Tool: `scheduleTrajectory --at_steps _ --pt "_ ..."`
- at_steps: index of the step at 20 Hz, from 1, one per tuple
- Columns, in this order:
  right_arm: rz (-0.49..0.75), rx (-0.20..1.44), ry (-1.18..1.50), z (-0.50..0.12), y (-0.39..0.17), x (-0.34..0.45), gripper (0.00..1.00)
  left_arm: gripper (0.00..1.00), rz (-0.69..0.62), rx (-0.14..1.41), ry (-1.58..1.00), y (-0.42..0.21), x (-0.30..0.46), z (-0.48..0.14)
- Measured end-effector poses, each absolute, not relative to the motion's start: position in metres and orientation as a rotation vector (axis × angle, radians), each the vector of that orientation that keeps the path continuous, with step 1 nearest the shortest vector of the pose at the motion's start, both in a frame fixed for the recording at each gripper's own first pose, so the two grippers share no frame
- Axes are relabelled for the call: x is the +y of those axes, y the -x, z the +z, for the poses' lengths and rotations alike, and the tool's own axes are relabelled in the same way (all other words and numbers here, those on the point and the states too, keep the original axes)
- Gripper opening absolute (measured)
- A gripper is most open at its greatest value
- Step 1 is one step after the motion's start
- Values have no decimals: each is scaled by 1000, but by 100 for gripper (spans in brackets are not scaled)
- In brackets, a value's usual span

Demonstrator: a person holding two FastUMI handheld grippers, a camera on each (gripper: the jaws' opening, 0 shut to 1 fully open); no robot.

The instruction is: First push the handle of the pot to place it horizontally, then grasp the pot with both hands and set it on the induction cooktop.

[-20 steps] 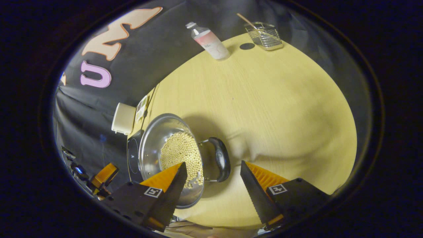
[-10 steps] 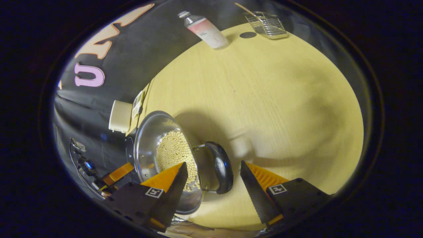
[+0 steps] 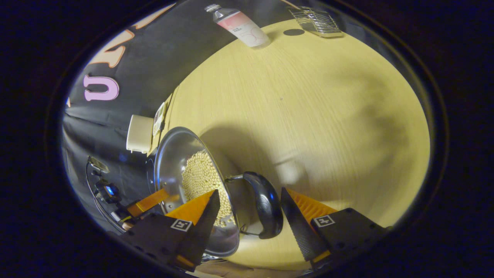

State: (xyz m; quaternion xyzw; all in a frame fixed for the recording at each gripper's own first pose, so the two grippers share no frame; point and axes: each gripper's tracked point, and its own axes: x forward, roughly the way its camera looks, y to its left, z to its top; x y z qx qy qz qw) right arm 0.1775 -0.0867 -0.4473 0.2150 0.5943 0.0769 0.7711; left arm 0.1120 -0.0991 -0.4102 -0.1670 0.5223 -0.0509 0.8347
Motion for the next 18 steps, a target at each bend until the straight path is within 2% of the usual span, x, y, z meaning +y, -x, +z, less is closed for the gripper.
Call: scheduleTrajectory --at_steps 2,4,8,9,10,11,12,13,14,18 --pt "163 1287 -468 -450 -178 -87 98 91 -104 1118 358 -114 -102 -417" --pt "154 1276 -466 -452 -183 -89 70 88 -92 1128 363 -115 -101 -423" --pt "180 1287 -432 -457 -177 -83 70 76 -67 1151 379 -115 -99 -435" --pt "184 1288 -424 -458 -176 -82 80 75 -69 1152 380 -116 -99 -436" --pt "164 1282 -401 -461 -180 -88 69 71 -67 1158 375 -115 -99 -439" --pt "166 1284 -412 -460 -180 -90 64 77 -69 1163 369 -114 -97 -438" --pt "157 1284 -425 -461 -179 -90 58 58 -61 1161 365 -114 -95 -439" --pt "152 1279 -431 -463 -182 -90 50 65 -61 1163 380 -113 -96 -440" --pt "155 1272 -430 -461 -182 -91 52 64 -54 1159 389 -113 -97 -439" --pt "150 1207 -378 -457 -189 -97 49 60 -51 1141 396 -110 -102 -434"
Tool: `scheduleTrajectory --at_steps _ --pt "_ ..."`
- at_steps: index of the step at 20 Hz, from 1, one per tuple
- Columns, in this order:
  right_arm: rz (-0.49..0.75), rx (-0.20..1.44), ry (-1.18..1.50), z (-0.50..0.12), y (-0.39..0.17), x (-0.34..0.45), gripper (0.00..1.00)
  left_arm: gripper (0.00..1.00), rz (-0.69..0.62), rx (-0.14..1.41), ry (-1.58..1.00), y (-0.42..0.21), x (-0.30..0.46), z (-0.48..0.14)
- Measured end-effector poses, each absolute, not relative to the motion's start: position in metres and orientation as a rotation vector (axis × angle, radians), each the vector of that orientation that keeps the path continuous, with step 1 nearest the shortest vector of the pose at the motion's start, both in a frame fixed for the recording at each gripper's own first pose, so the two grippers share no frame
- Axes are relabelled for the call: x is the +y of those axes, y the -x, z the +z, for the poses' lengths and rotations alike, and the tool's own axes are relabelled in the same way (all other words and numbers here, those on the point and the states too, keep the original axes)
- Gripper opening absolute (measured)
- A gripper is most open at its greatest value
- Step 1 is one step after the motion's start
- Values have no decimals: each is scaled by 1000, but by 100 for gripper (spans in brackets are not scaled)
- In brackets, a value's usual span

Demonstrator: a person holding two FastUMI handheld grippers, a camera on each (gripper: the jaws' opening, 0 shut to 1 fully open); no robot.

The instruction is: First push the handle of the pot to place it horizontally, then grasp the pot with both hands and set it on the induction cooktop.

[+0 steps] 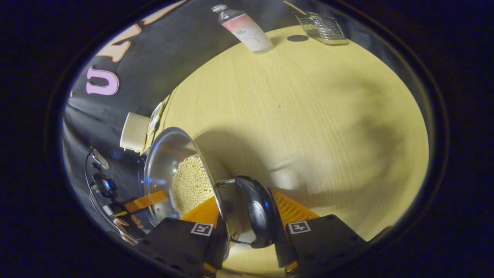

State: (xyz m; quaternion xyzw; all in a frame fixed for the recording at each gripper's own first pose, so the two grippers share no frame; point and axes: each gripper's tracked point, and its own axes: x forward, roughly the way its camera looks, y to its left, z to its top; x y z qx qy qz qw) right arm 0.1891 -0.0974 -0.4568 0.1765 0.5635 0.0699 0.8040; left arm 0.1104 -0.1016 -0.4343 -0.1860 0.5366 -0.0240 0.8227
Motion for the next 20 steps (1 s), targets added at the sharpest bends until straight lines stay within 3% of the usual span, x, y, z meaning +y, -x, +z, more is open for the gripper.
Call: scheduleTrajectory --at_steps 1,2,3,4,17,18,20 --pt "147 1194 -371 -456 -191 -100 49 59 -59 1124 392 -112 -104 -431" --pt "145 1187 -370 -454 -191 -102 56 60 -66 1107 386 -112 -106 -426" --pt "145 1185 -373 -451 -189 -105 55 57 -71 1094 384 -112 -108 -422" --pt "143 1177 -378 -447 -186 -107 49 57 -76 1082 388 -112 -111 -418" --pt "171 1100 -341 -402 -152 -110 50 57 -100 1021 431 -79 -117 -377" --pt "175 1095 -340 -398 -147 -107 62 54 -98 1015 429 -74 -114 -373" --pt "184 1088 -344 -392 -140 -99 61 57 -93 1005 424 -67 -106 -364"
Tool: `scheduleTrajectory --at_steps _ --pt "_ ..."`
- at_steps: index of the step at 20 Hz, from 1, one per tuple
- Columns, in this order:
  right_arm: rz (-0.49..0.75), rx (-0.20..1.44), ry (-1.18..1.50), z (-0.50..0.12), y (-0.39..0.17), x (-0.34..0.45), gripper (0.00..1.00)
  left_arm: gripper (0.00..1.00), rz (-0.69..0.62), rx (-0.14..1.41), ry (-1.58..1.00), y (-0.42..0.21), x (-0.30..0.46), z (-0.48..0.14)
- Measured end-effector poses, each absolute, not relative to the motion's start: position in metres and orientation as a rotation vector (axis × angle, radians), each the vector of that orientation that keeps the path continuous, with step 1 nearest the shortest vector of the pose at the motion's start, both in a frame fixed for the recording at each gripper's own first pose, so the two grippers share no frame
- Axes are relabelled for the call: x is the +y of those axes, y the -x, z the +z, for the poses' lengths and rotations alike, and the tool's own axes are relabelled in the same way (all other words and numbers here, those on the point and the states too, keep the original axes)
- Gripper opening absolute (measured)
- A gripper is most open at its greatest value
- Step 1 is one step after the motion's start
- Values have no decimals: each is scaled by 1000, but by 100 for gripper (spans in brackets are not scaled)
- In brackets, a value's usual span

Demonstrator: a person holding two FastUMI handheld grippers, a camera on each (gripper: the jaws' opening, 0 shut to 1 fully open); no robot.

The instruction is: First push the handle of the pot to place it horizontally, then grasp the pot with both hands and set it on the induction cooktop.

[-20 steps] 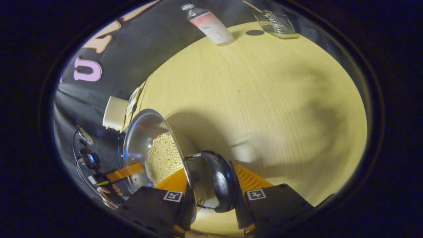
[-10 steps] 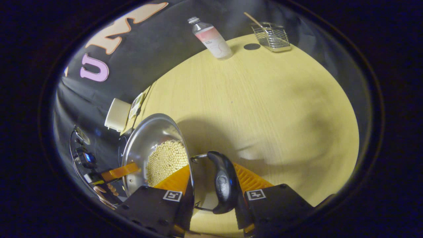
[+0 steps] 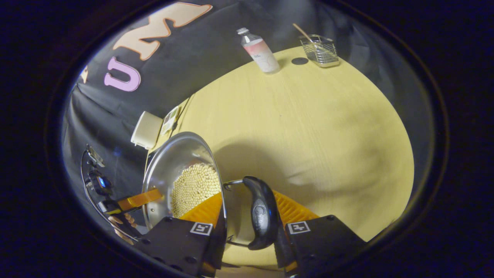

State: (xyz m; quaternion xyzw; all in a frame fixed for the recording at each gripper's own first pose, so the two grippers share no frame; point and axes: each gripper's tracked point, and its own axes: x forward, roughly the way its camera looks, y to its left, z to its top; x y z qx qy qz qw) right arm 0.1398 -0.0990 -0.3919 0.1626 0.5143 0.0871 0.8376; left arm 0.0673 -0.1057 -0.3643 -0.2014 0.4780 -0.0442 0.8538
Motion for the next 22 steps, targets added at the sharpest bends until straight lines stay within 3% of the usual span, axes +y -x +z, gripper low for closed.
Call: scheduleTrajectory --at_steps 1,2,8,9,10,11,14,15,16,19,20,22 --pt "191 1086 -348 -389 -136 -95 61 54 -91 1004 422 -63 -102 -359" --pt "196 1085 -352 -386 -132 -90 50 57 -91 997 415 -60 -98 -353" --pt "196 1054 -373 -369 -116 -55 56 57 -119 950 401 -56 -64 -328" --pt "189 1045 -376 -367 -115 -46 56 56 -127 942 400 -56 -56 -325" --pt "182 1035 -379 -366 -113 -37 50 57 -137 937 400 -57 -47 -322" --pt "171 1030 -382 -365 -111 -26 56 54 -147 934 398 -59 -37 -321" --pt "139 1019 -393 -365 -100 9 56 56 -173 928 396 -63 0 -318" --pt "131 1019 -397 -367 -98 23 49 56 -179 930 395 -64 14 -318" --pt "122 1020 -403 -369 -96 36 55 54 -185 933 388 -64 27 -319" --pt "106 1021 -417 -378 -91 77 55 54 -191 926 375 -70 68 -322" --pt "102 1023 -420 -382 -90 89 50 54 -193 922 369 -73 82 -323" --pt "98 1019 -422 -388 -92 112 56 54 -197 914 362 -79 104 -327"
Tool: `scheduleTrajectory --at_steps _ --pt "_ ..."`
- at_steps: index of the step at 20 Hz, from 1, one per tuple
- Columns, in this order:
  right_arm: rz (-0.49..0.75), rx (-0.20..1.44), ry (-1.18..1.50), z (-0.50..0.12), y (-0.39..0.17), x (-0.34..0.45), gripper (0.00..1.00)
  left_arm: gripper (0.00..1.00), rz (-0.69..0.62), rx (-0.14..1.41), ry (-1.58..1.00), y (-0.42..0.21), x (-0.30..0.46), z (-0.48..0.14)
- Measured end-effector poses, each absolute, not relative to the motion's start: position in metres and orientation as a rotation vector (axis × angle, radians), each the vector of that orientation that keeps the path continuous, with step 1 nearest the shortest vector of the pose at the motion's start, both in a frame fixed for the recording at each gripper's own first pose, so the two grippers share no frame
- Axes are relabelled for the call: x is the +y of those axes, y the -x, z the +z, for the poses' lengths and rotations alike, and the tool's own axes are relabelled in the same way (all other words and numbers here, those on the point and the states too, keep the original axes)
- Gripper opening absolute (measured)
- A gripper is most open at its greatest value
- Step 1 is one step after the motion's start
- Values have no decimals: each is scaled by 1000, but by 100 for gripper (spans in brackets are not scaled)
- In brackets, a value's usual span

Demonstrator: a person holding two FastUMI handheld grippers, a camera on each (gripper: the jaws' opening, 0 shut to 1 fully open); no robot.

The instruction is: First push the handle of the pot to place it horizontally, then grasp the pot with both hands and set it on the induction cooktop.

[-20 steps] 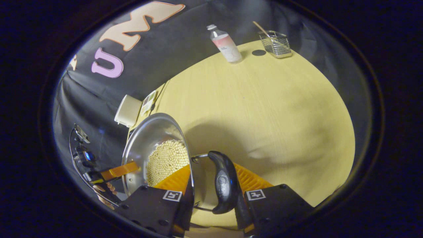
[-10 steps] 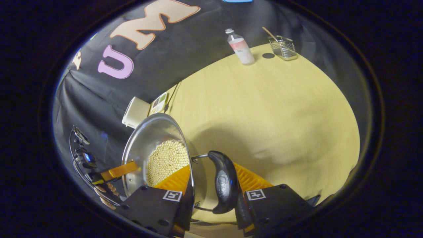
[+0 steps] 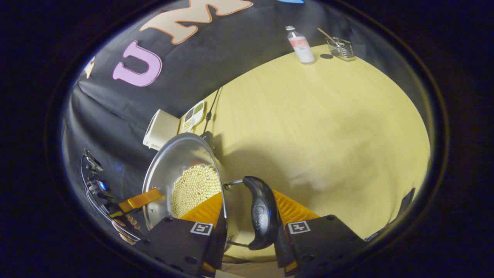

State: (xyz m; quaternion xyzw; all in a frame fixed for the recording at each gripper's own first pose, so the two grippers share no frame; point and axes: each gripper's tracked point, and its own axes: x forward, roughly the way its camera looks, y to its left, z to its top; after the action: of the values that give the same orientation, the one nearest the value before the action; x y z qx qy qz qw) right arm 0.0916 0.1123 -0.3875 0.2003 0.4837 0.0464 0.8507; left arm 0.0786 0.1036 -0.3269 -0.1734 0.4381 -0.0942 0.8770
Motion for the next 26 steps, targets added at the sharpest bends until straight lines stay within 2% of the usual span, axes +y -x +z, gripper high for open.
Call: scheduleTrajectory --at_steps 2,3,4,11,12,15,16,17,20,21,22,26 --pt "94 1017 -427 -393 -95 132 56 54 -192 908 359 -85 124 -331" --pt "91 1016 -429 -396 -96 141 50 54 -189 908 355 -88 133 -336" --pt "88 1015 -430 -399 -99 149 56 54 -186 908 350 -91 141 -339" --pt "71 976 -450 -413 -118 190 56 53 -186 854 307 -119 181 -348" --pt "68 966 -449 -414 -121 193 49 53 -190 843 300 -123 185 -349" --pt "68 940 -447 -416 -132 202 49 53 -198 811 295 -135 194 -352" --pt "70 927 -443 -416 -135 206 56 53 -200 803 296 -137 196 -353" --pt "69 915 -441 -415 -140 209 48 52 -199 795 300 -141 200 -353" --pt "72 893 -440 -416 -150 219 49 54 -187 783 285 -152 210 -360" --pt "72 890 -440 -418 -153 222 55 55 -178 781 276 -153 214 -362" --pt "70 887 -439 -419 -157 224 49 56 -173 778 268 -156 216 -363" --pt "64 884 -438 -426 -164 229 48 55 -159 771 261 -162 223 -368"
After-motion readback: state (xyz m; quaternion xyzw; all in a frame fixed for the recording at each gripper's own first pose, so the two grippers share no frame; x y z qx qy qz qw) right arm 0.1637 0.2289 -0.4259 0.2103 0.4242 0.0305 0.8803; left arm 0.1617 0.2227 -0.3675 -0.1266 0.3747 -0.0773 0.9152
